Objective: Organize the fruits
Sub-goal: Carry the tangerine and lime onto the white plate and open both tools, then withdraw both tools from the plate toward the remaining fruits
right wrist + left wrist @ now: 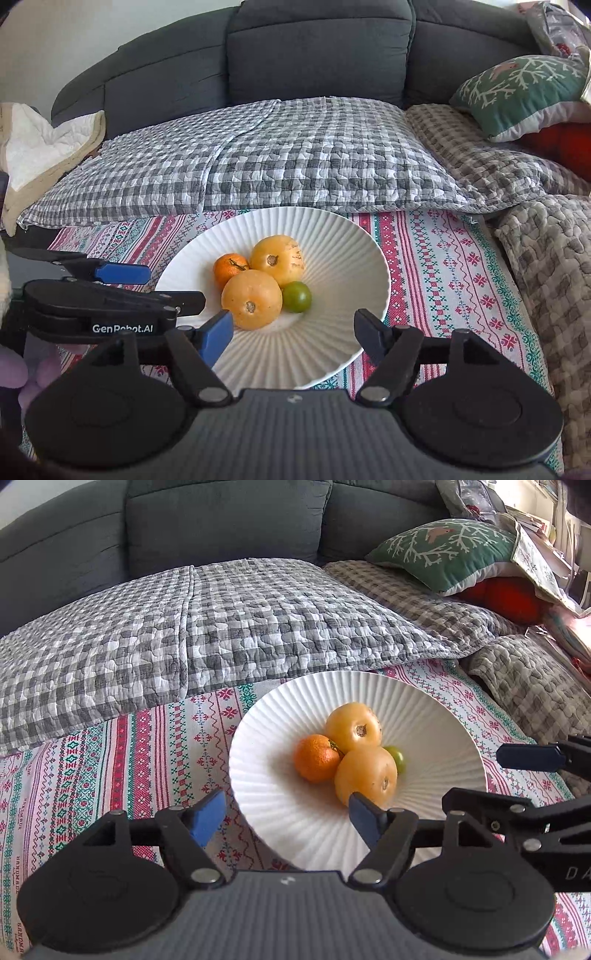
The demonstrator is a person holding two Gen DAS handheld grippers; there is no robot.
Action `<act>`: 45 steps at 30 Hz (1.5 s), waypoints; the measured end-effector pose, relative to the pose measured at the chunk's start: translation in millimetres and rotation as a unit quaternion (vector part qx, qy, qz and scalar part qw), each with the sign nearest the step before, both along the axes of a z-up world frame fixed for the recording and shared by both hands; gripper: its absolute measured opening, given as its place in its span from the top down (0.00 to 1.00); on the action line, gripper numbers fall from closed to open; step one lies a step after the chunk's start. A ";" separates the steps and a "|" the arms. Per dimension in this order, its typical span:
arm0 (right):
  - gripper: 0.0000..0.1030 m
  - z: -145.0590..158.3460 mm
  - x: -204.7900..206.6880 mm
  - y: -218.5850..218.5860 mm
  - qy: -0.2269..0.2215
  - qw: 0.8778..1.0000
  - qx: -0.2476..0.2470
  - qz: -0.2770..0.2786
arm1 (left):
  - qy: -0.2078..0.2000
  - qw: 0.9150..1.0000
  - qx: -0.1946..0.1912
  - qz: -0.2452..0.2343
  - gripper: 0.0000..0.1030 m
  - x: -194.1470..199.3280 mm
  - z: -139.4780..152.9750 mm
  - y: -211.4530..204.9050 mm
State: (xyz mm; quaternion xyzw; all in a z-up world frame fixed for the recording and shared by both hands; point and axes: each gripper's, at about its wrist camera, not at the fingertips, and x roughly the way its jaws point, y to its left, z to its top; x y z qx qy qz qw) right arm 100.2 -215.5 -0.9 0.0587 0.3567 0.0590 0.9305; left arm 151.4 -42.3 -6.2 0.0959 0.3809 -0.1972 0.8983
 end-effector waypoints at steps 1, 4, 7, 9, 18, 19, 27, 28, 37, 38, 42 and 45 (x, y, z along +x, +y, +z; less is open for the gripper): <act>0.27 1.8 -2.2 0.1 0.000 1.000 -0.002 0.003 | -0.001 1.000 0.001 -0.001 0.32 -2.7 1.7 0.7; 0.21 6.4 -9.2 0.3 0.001 1.000 -0.012 0.011 | -0.001 1.000 0.002 0.003 0.27 -10.7 6.8 5.7; 0.19 9.3 -17.1 -0.4 0.004 1.000 -0.022 0.016 | 0.001 1.000 -0.002 0.009 0.22 -19.4 10.8 10.8; 0.17 11.1 -22.5 -1.4 0.009 0.999 -0.026 0.019 | 0.002 1.000 0.000 0.011 0.19 -27.0 12.0 12.6; 0.10 17.7 -45.6 -3.8 0.021 0.999 -0.038 0.023 | 0.011 1.000 0.002 0.015 0.10 -62.6 12.5 13.1; 0.09 18.4 -47.6 -4.1 0.022 0.999 -0.038 0.023 | 0.013 1.000 0.005 0.017 0.09 -67.6 12.4 12.7; 0.07 18.5 -59.5 -6.6 0.030 0.998 -0.043 0.020 | 0.018 0.999 0.017 0.035 0.09 -95.6 11.9 14.3; 0.07 19.2 -61.4 -7.9 0.031 0.999 -0.042 0.017 | 0.018 0.999 0.018 0.035 0.09 -98.9 11.8 14.2; 0.07 19.1 -74.0 -13.0 0.035 0.999 -0.029 -0.003 | 0.018 0.999 0.003 0.046 0.09 -123.7 8.5 20.5; 0.07 19.1 -75.7 -13.1 0.035 0.999 -0.031 -0.003 | 0.018 0.999 -0.004 0.046 0.09 -126.0 6.9 21.4; 0.06 18.7 -84.6 -14.3 0.034 0.999 -0.040 -0.005 | 0.033 0.999 -0.001 0.021 0.09 -131.7 0.3 12.9; 0.06 18.0 -90.8 -19.2 0.036 0.998 -0.041 -0.008 | 0.025 0.999 0.022 0.006 0.09 -140.8 -3.7 6.3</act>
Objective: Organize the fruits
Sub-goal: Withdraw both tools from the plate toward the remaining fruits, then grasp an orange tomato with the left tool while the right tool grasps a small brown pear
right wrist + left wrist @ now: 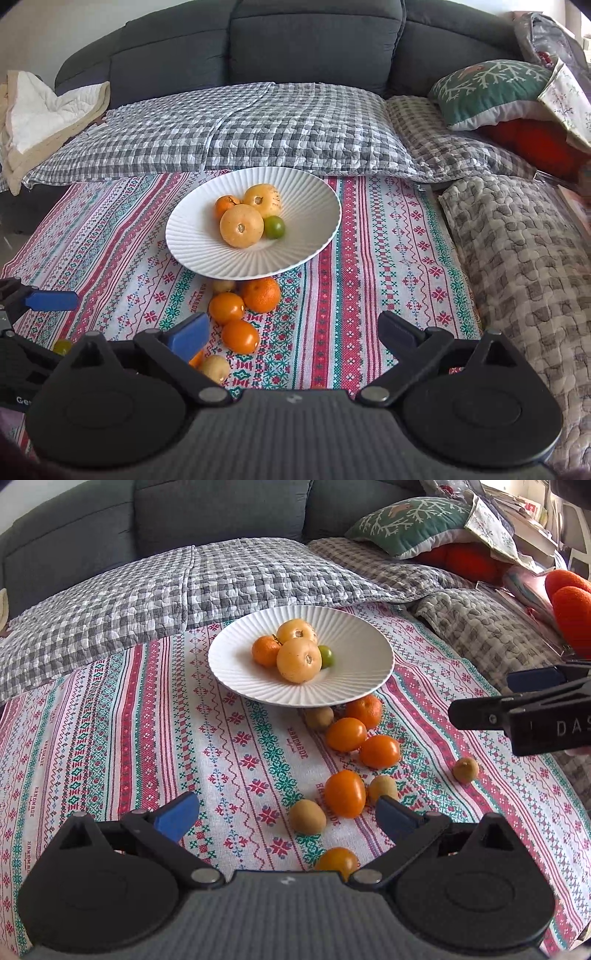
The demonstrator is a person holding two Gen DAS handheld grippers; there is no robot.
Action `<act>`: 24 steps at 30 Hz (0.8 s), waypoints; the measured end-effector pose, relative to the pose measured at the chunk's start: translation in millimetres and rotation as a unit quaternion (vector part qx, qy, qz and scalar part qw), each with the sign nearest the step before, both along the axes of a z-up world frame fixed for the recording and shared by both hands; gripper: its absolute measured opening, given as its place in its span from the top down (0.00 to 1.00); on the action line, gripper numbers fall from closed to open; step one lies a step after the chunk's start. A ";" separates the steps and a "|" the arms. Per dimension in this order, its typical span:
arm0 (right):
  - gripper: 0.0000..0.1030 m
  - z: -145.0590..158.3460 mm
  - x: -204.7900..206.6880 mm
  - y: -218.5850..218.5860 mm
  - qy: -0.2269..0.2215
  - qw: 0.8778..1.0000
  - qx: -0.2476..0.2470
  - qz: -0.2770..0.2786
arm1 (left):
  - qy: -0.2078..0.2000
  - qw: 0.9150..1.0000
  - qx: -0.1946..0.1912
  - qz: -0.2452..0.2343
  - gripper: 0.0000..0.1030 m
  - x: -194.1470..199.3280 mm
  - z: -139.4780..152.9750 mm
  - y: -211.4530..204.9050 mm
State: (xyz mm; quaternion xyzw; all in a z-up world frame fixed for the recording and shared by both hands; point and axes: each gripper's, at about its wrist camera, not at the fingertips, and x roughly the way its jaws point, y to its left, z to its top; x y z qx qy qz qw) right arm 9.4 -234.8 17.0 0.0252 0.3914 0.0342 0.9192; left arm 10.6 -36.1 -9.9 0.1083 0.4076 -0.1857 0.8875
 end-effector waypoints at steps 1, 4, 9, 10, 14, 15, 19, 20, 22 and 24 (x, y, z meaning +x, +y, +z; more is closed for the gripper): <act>0.06 0.0 -2.0 -2.6 0.001 1.000 0.001 -0.003 | 0.001 1.000 -0.001 -0.004 0.09 -2.8 -1.1 -0.3; 0.06 1.1 -8.8 -13.2 0.002 1.000 0.008 -0.010 | 0.006 1.000 -0.014 -0.013 0.09 -9.0 -1.9 -0.4; 0.04 -0.4 -18.7 -35.3 0.005 0.999 0.024 -0.036 | -0.005 0.999 -0.013 -0.033 0.09 -20.7 -4.6 0.4; 0.04 -1.8 -20.1 -38.9 0.008 0.999 0.026 -0.040 | -0.007 0.999 -0.012 -0.036 0.09 -23.1 -5.7 0.9; 0.04 -9.9 -26.7 -49.1 0.025 0.998 0.025 -0.050 | -0.004 0.999 -0.009 -0.042 0.09 -29.5 -13.3 4.3; 0.04 -11.6 -27.9 -50.1 0.028 0.998 0.025 -0.049 | 0.000 0.999 -0.009 -0.044 0.09 -31.0 -16.0 5.3; 0.03 -25.0 -31.1 -47.3 0.048 0.998 0.020 -0.037 | 0.004 0.999 -0.010 -0.050 0.10 -37.1 -24.1 4.2; 0.03 -29.2 -31.4 -45.0 0.053 0.998 0.015 -0.033 | 0.004 0.999 -0.011 -0.052 0.11 -38.0 -25.7 3.5; 0.03 -36.2 -31.5 -40.9 0.062 0.998 0.008 -0.022 | 0.003 0.998 -0.012 -0.055 0.13 -39.8 -29.4 1.7; 0.04 -40.9 -31.5 -37.2 0.065 0.998 0.007 -0.012 | 0.003 0.998 -0.017 -0.058 0.17 -40.3 -31.8 0.5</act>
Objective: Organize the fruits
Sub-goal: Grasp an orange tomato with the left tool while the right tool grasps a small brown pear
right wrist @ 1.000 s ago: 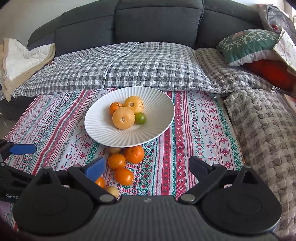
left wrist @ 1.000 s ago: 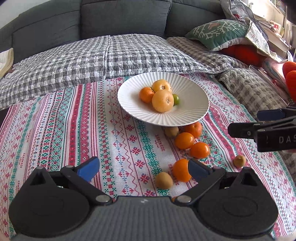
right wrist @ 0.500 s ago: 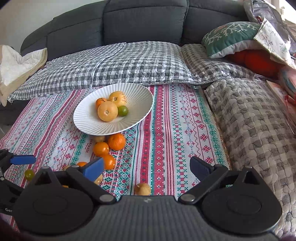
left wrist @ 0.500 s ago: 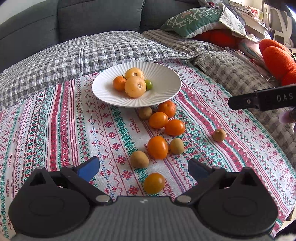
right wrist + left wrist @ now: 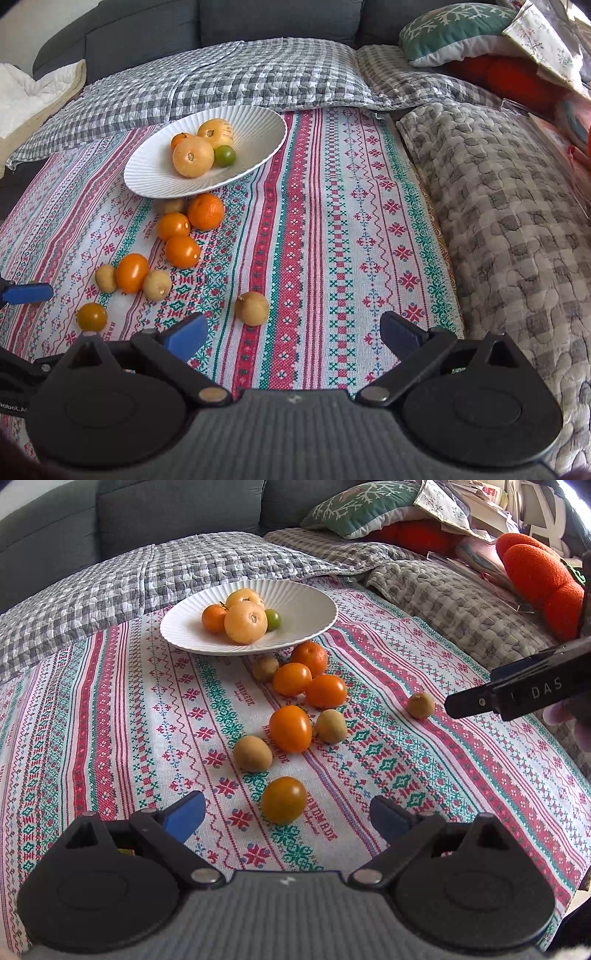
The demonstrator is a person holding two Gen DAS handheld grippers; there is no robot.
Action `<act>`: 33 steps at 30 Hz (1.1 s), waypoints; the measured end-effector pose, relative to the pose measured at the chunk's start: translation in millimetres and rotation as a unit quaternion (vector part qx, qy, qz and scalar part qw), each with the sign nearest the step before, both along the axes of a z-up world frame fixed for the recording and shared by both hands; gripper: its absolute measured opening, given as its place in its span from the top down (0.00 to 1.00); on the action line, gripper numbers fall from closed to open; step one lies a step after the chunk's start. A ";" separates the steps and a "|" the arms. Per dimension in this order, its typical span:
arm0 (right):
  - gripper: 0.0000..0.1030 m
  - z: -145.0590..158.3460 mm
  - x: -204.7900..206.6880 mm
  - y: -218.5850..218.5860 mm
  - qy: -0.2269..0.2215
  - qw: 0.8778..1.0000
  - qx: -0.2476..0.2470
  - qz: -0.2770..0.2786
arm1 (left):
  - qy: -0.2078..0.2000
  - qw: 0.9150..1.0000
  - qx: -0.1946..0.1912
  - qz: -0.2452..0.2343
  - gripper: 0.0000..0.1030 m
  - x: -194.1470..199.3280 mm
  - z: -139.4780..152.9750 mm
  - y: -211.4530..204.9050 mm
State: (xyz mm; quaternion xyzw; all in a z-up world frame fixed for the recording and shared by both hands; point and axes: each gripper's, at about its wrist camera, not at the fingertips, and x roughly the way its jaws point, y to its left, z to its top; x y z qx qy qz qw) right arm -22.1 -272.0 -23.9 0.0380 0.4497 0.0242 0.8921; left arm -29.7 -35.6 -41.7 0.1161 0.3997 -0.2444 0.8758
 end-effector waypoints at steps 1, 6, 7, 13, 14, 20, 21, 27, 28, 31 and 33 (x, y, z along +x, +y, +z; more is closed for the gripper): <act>0.04 -2.4 0.1 1.7 0.002 1.000 0.001 0.006 | 0.001 1.000 -0.003 -0.002 0.21 0.3 -1.0 -0.7; 0.07 -11.5 3.6 9.4 0.011 0.999 0.001 0.030 | 0.008 1.000 -0.010 -0.003 0.35 4.7 -5.3 -2.9; 0.08 -13.1 4.3 10.6 0.013 0.999 -0.001 0.032 | 0.012 1.000 -0.010 0.000 0.38 5.8 -6.7 -3.0; 0.20 -21.7 10.8 15.5 0.023 0.999 -0.010 0.033 | 0.031 0.999 -0.008 0.010 0.54 12.4 -12.0 -1.4; 0.22 -22.4 12.0 16.3 0.024 0.999 -0.011 0.034 | 0.030 0.999 -0.007 0.011 0.55 13.1 -12.3 -1.4; 0.35 -26.6 18.4 19.1 0.021 0.999 -0.018 0.035 | 0.033 0.999 -0.012 0.019 0.68 19.3 -11.1 -1.3; 0.36 -26.7 18.9 19.6 0.020 0.999 -0.020 0.036 | 0.033 0.999 -0.012 0.020 0.69 19.7 -11.2 -1.4; 0.47 -25.8 21.2 20.9 0.012 0.999 -0.025 0.039 | 0.034 0.999 -0.012 0.022 0.83 20.7 -11.3 -1.8; 0.50 -25.6 21.6 21.2 0.011 0.999 -0.026 0.039 | 0.035 0.999 -0.012 0.022 0.84 21.0 -11.2 -1.5; 0.56 -25.0 22.2 21.9 0.008 0.999 -0.026 0.040 | 0.035 0.999 -0.012 0.022 0.84 21.2 -11.1 -1.6; 0.60 -24.6 22.5 22.3 0.007 0.999 -0.028 0.040 | 0.035 0.999 -0.012 0.022 0.84 21.1 -11.2 -1.6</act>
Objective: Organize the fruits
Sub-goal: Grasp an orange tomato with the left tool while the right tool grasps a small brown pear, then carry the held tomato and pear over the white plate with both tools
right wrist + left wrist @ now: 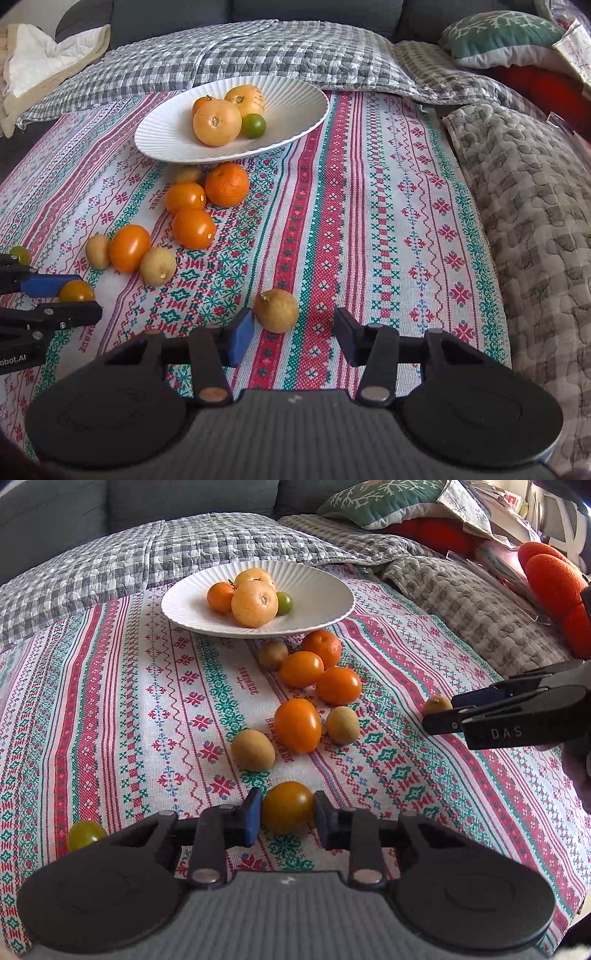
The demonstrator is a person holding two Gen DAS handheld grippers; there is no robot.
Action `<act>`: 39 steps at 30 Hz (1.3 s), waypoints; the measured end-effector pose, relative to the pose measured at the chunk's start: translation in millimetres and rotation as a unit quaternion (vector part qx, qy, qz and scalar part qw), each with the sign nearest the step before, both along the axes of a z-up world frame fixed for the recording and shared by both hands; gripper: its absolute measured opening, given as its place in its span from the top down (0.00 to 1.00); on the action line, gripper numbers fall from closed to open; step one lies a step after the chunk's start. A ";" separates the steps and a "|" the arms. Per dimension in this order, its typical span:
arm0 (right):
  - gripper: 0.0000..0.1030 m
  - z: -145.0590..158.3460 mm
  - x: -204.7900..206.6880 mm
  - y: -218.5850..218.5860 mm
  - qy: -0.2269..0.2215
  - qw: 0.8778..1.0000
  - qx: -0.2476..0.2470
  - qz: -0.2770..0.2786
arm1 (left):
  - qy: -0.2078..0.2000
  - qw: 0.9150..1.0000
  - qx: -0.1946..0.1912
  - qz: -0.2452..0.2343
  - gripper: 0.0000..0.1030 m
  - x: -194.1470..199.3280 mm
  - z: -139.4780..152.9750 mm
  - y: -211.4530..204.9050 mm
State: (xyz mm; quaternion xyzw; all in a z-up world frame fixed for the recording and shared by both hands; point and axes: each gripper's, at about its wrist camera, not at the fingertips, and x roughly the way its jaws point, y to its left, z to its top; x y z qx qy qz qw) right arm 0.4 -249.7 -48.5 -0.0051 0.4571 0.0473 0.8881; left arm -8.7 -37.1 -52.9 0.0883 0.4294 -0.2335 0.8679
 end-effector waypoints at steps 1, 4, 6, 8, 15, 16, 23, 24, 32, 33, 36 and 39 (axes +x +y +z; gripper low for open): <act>0.62 0.0 0.3 0.2 -0.001 1.000 0.001 0.001 | 0.000 1.000 0.000 0.000 0.84 0.0 0.0 0.0; 0.70 0.6 0.0 1.8 -0.004 1.000 -0.003 0.004 | 0.002 1.000 -0.001 0.000 0.84 -0.3 0.0 0.7; 0.75 0.7 0.1 3.4 -0.005 1.000 -0.008 0.005 | 0.003 1.000 -0.002 0.001 0.84 -0.2 0.0 1.2; 0.78 1.0 0.3 4.1 -0.007 1.000 -0.012 0.005 | 0.004 1.000 -0.002 0.001 0.85 -0.5 0.0 1.4; 0.79 1.5 2.0 1.6 -0.005 1.000 -0.011 -0.003 | 0.005 1.000 -0.004 0.000 0.85 -0.3 0.8 1.0; 0.79 1.5 2.1 1.5 -0.005 1.000 -0.010 -0.003 | 0.005 1.000 -0.004 -0.001 0.85 -0.5 1.0 0.6; 0.79 6.2 1.4 -0.7 -0.012 1.000 -0.002 -0.009 | 0.002 1.000 -0.006 -0.003 0.85 -0.7 4.1 -0.5; 0.79 7.2 1.6 -1.3 -0.013 1.000 0.000 -0.010 | 0.002 1.000 -0.007 -0.002 0.85 -0.5 4.7 -0.4; 0.79 19.7 3.2 -3.2 -0.023 0.999 0.022 -0.011 | -0.004 1.000 -0.020 0.001 0.85 0.0 14.7 -0.5; 0.79 22.0 3.5 -3.2 -0.025 0.999 0.027 -0.012 | -0.006 1.000 -0.022 0.002 0.85 0.0 16.5 -0.9; 0.79 28.1 4.5 -3.4 -0.031 0.999 0.038 -0.012 | -0.013 1.000 -0.029 0.001 0.85 0.2 23.3 -2.7; 0.79 33.0 6.7 -2.0 -0.036 0.998 0.043 -0.014 | -0.019 0.999 -0.034 0.002 0.85 0.9 29.6 -3.1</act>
